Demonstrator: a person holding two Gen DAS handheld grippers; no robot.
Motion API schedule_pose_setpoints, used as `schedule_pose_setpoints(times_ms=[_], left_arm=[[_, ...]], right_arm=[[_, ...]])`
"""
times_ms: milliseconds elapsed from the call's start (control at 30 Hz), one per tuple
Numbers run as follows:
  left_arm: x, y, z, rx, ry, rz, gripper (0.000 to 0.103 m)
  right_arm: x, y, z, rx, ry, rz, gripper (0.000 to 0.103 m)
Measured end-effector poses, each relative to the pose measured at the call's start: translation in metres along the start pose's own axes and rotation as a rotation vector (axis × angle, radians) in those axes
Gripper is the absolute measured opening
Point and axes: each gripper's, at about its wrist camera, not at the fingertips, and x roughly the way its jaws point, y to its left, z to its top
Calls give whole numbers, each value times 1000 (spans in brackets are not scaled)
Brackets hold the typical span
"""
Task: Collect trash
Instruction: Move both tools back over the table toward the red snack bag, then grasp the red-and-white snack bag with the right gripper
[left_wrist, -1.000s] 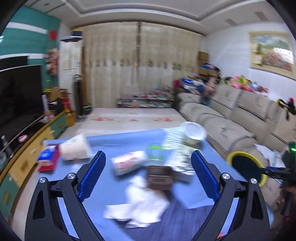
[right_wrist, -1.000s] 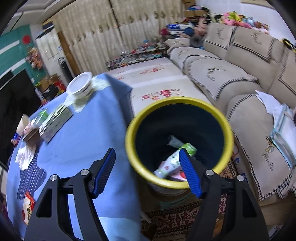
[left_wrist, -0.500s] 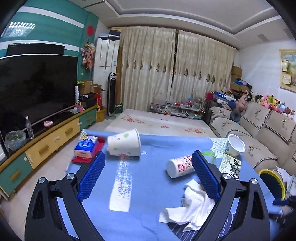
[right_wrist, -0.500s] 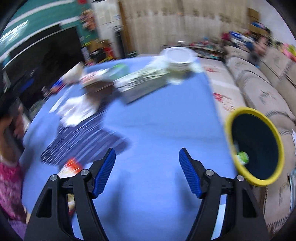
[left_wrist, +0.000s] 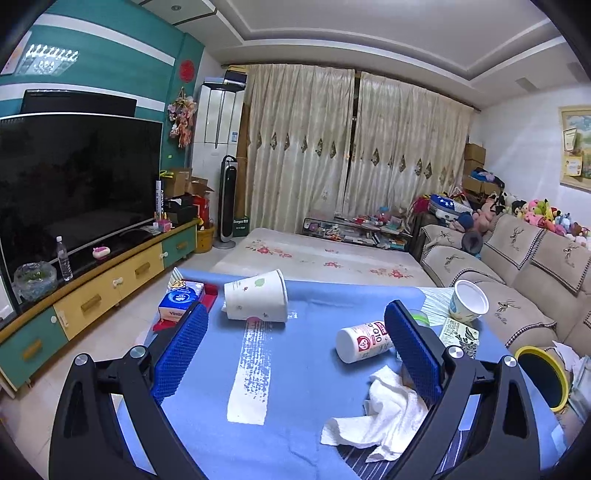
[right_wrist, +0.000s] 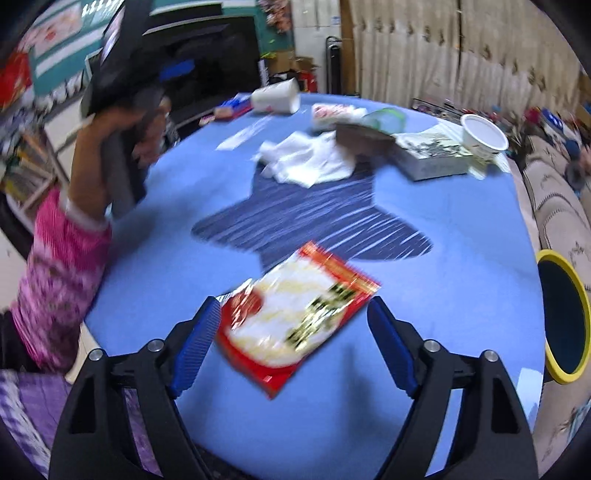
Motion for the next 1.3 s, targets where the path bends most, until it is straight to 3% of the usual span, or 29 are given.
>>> schedule_pose_setpoints(times_ms=[333,633,800,967,1067,1167,1233,1267,1300], left_arm=[[0,-5,-2,-18,17,-8,95],[4,-10,-7,-5,36,-22,95],[5,-13,-9,-1,44,-37,95],[5,-18,-10,14,46,-47,95],[6,-20,-11,19,48,-51,95],[7,-19,-11,18,52,-54,95],[7,-19,-12,19,52,-53,95],[7,-19,-12,19,52,-53,95],[7,-19,-12,20,52,-52,95]], right_arm=[[19,7,-19,-44,47,-38,79],[50,-24,15,7,43,-87,83],[66,-42,37,51,79,-53,92],[73,-34,45,63,74,-39,92],[77,-30,50,62,46,-77,80],[78,-35,57,79,40,-62,61],[78,-38,61,91,35,-51,38],[78,-42,63,104,31,-48,34],[78,-44,63,116,29,-35,23]])
